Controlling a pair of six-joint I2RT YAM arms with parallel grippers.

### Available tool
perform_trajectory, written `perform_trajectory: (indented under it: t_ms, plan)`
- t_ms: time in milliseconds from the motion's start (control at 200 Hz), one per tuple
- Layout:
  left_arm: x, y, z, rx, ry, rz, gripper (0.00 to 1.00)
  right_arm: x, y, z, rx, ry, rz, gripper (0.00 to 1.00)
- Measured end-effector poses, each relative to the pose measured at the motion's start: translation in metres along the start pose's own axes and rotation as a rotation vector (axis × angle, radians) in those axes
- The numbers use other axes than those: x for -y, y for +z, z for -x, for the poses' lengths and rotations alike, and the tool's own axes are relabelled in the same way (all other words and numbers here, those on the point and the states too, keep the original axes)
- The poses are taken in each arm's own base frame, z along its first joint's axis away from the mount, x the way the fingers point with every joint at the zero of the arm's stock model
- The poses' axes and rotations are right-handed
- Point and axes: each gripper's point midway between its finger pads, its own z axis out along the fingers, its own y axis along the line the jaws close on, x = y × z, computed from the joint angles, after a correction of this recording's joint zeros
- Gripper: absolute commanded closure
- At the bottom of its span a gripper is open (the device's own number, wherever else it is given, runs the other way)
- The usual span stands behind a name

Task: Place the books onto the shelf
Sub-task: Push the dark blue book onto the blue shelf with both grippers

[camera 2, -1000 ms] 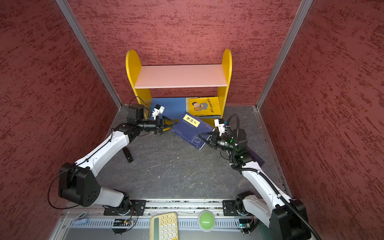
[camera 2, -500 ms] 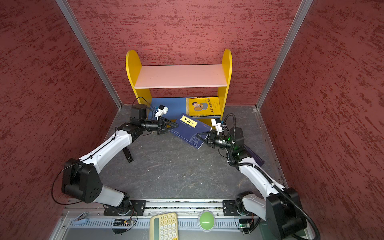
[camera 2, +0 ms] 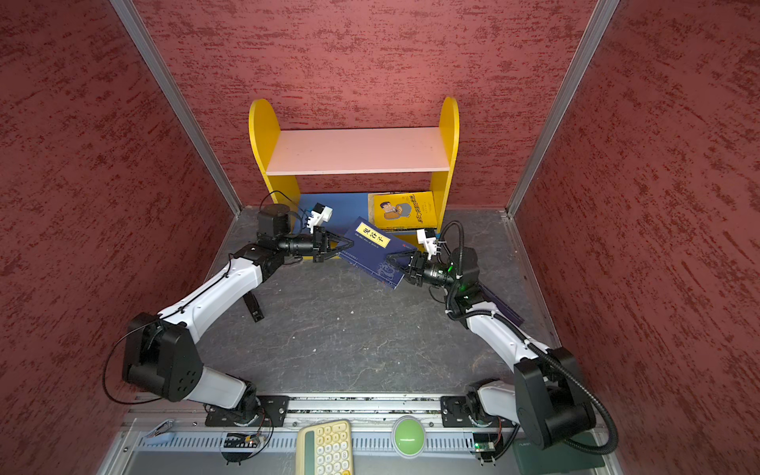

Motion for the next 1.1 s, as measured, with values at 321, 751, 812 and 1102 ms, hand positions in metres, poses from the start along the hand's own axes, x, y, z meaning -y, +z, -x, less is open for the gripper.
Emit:
perform_trajectory:
  t_ms: [321,751,812,1102]
  plan:
    - [-0.005,0.001,0.036,0.214,0.033,0.01,1.0,0.002,0.006,0.01,0.022,0.073,0.06,0.53]
    - [0.013,0.008,0.041,0.27,0.102,-0.053,1.0,0.009,0.011,0.024,0.073,0.124,0.091,0.61]
    - [0.013,0.008,0.041,0.271,0.105,-0.056,1.0,0.01,0.012,0.027,0.086,0.127,0.103,0.6]
    - [0.015,0.008,0.041,0.274,0.112,-0.06,1.0,0.004,0.012,0.035,0.117,0.127,0.157,0.85]
